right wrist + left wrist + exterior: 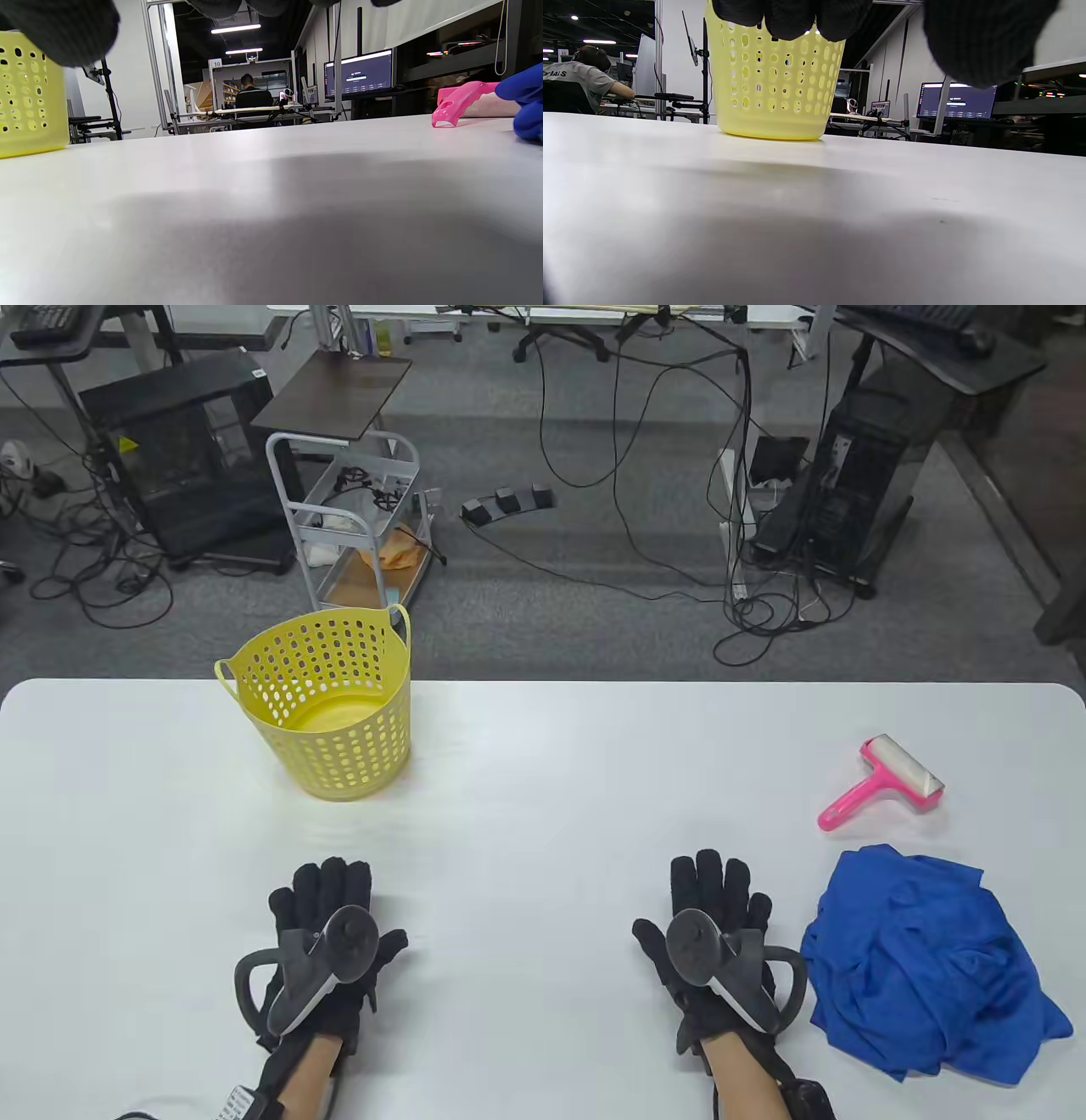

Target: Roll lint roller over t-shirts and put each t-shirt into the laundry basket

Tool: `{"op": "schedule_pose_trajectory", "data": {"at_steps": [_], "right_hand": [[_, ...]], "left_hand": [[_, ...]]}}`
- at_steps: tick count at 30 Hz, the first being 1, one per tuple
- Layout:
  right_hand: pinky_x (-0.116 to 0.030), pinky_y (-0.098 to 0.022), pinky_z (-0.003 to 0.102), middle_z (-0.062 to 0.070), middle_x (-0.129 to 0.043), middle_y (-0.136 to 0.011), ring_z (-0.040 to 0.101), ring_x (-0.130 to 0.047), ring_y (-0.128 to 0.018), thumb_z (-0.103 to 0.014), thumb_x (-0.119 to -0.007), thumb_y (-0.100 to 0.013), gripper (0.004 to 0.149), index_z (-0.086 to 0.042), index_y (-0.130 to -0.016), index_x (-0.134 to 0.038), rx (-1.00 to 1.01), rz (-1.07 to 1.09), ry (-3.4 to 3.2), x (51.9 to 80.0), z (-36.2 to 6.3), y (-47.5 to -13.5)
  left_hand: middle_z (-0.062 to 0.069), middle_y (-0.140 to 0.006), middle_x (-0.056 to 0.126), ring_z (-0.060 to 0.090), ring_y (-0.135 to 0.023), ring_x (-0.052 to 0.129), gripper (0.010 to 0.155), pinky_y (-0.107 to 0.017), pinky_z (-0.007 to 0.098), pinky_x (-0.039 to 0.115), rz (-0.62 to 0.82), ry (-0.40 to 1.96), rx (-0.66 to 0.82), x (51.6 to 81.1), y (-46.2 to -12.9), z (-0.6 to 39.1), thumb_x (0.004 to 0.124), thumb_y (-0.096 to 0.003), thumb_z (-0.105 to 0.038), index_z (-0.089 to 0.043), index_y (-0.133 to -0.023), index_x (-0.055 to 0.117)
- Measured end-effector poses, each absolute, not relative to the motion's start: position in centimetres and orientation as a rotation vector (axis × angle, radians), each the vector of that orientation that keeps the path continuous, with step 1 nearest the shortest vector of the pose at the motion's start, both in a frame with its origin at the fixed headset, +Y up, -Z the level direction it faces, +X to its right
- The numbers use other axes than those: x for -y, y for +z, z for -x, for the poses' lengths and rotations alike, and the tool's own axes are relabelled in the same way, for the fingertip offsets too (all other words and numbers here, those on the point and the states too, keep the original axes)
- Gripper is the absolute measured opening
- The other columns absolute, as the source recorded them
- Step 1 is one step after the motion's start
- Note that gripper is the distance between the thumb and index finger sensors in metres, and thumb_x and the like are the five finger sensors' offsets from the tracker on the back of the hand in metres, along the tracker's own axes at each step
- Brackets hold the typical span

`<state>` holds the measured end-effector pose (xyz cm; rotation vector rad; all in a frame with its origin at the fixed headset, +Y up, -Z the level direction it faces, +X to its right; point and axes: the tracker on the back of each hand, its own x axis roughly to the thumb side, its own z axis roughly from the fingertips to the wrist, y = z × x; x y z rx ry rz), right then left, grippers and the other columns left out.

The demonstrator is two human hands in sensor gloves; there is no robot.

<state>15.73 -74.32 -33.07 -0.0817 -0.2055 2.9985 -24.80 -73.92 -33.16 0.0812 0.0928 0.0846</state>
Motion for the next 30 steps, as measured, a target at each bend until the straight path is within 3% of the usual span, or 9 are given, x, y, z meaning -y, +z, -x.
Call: {"op": "schedule_pose_trajectory", "data": {"at_steps": [30], "right_hand": [[-0.032,-0.072,0.063,0.007,-0.019,-0.118,0.041,-0.02,-0.103,-0.066,-0.065,-0.047,0.081,-0.026,-0.108,-0.028,0.215,0.19,2.957,73.9,-17.3,-32.9]], "left_hand": [[0.0,-0.121,0.04,0.032,-0.116,0.037,0.09,-0.082,0.051,0.03,-0.067,0.096,-0.057,73.8,-33.0,24.5,0.076,-0.0394,-0.067,-0.031,-0.112,0.038]]}}
